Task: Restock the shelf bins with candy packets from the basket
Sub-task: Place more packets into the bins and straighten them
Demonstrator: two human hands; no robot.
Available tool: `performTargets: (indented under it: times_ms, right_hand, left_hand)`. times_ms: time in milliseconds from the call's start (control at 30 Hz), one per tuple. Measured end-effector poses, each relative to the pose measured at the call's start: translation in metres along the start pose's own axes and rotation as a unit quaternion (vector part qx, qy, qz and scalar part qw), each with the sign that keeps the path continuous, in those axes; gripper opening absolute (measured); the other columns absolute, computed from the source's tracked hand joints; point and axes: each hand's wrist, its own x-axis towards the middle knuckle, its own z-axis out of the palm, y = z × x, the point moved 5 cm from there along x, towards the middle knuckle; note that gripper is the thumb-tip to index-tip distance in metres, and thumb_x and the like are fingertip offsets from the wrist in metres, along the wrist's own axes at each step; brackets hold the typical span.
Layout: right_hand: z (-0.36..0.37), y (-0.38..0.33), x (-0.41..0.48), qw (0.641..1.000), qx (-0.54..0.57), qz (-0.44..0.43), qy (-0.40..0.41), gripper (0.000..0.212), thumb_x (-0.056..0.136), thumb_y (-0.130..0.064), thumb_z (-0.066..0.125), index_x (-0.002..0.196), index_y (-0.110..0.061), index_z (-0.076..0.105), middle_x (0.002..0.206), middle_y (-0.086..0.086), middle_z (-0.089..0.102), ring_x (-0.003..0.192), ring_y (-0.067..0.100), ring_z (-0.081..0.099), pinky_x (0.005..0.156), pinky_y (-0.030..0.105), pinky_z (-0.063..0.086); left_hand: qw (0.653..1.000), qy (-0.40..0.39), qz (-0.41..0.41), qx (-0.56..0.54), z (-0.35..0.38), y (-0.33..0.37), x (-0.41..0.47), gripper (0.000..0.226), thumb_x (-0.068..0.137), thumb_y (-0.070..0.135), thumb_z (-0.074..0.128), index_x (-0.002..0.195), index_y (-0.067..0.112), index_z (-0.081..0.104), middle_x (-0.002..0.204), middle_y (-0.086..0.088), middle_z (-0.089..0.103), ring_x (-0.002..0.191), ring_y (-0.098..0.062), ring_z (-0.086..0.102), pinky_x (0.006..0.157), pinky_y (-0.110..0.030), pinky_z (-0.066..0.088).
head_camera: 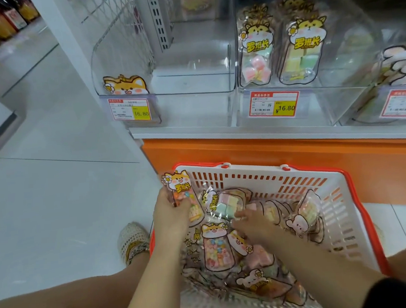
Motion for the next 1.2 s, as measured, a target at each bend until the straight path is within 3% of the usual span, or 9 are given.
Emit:
performTargets:
  times_ms: [133,267,367,500,667,800,867,1000,1200]
  right_hand:
    - [0.027,0.019,0.007,0.998,-0.059,0.017,-0.016,0.039,0.091,-0.011,0.065,0.128,-0.006,0.054,0.084,-0.002,0.053,0.069,0.008,0.049,0.055,0.016,0.040]
    - [0.054,0.035,0.030,0.991,-0.118,0.044,0.051,0.088,0.075,-0.033,0.080,0.146,-0.017,0.030,0.140,0.007,0.039,0.118,0.024,0.053,0.095,0.037,0.053]
    - [0.064,0.040,0.030,0.972,-0.210,0.048,0.097,0.095,0.081,-0.039,0.076,0.151,-0.026,0.013,0.153,0.008,0.020,0.131,0.034,0.047,0.101,0.046,0.047]
    - [0.071,0.038,0.032,0.977,-0.184,0.035,0.098,0.089,0.083,-0.022,0.071,0.147,-0.028,0.010,0.122,0.007,0.060,0.105,0.029,0.063,0.086,0.041,0.054]
    - [0.055,0.025,0.023,0.998,-0.058,-0.001,0.009,0.073,0.083,-0.012,0.069,0.144,-0.018,0.031,0.095,0.001,0.060,0.082,0.014,0.059,0.071,0.031,0.053]
    - [0.024,0.005,-0.005,0.983,0.163,0.038,-0.070,0.067,0.078,-0.004,0.074,0.137,-0.015,0.044,0.124,0.023,0.057,0.096,0.028,0.062,0.069,0.037,0.051]
    - [-0.004,-0.015,-0.022,0.974,0.226,-0.003,-0.030,0.070,0.073,-0.006,0.078,0.129,-0.032,0.046,0.122,0.024,0.058,0.104,0.034,0.063,0.072,0.037,0.048]
    - [-0.058,-0.069,-0.086,0.967,0.093,-0.191,0.140,0.081,0.088,-0.005,0.068,0.152,-0.028,0.025,0.084,-0.003,0.059,0.070,-0.004,0.058,0.060,0.017,0.048]
    - [-0.034,-0.114,-0.161,0.930,-0.047,-0.330,0.157,0.049,0.089,-0.013,0.065,0.132,-0.031,0.053,0.073,-0.005,0.058,0.067,0.000,0.055,0.061,0.014,0.047]
  left_hand:
    - [1.000,0.000,0.005,0.020,0.002,-0.004,0.004,0.033,0.090,0.005,0.066,0.115,0.026,0.060,0.103,0.010,0.069,0.092,-0.007,0.066,0.083,-0.032,0.054]
    - [1.000,-0.003,0.007,0.020,0.005,-0.010,0.006,0.033,0.090,0.003,0.064,0.115,0.024,0.062,0.103,0.009,0.070,0.092,-0.006,0.066,0.076,-0.027,0.051]
    - [1.000,0.000,0.004,0.018,0.004,-0.011,0.009,0.035,0.090,0.002,0.064,0.117,0.024,0.063,0.105,0.010,0.070,0.094,-0.005,0.066,0.076,-0.024,0.050]
    - [1.000,-0.005,0.011,0.021,0.002,-0.013,0.012,0.037,0.090,0.001,0.063,0.118,0.025,0.063,0.105,0.010,0.070,0.091,-0.002,0.065,0.077,-0.023,0.052]
    - [0.999,-0.022,0.015,0.025,0.005,-0.011,0.012,0.036,0.091,0.006,0.063,0.119,0.029,0.063,0.107,0.015,0.071,0.092,0.001,0.066,0.076,-0.021,0.051]
    - [0.999,-0.040,0.021,0.010,0.007,-0.001,0.005,0.018,0.093,0.010,0.065,0.104,0.024,0.061,0.089,0.010,0.065,0.076,-0.002,0.062,0.058,-0.011,0.043]
    - [0.998,-0.058,0.021,-0.012,0.010,0.004,-0.001,0.019,0.093,0.012,0.066,0.108,0.024,0.063,0.092,0.007,0.068,0.075,-0.002,0.064,0.058,-0.012,0.045]
    - [0.992,-0.098,0.017,-0.073,0.020,0.021,-0.018,0.026,0.092,0.018,0.070,0.117,0.022,0.064,0.105,0.004,0.073,0.094,-0.011,0.071,0.061,-0.014,0.048]
    - [0.977,-0.177,0.049,-0.108,0.048,0.057,-0.060,0.024,0.098,0.027,0.061,0.119,0.039,0.063,0.107,0.008,0.075,0.101,-0.016,0.071,0.084,-0.043,0.060]
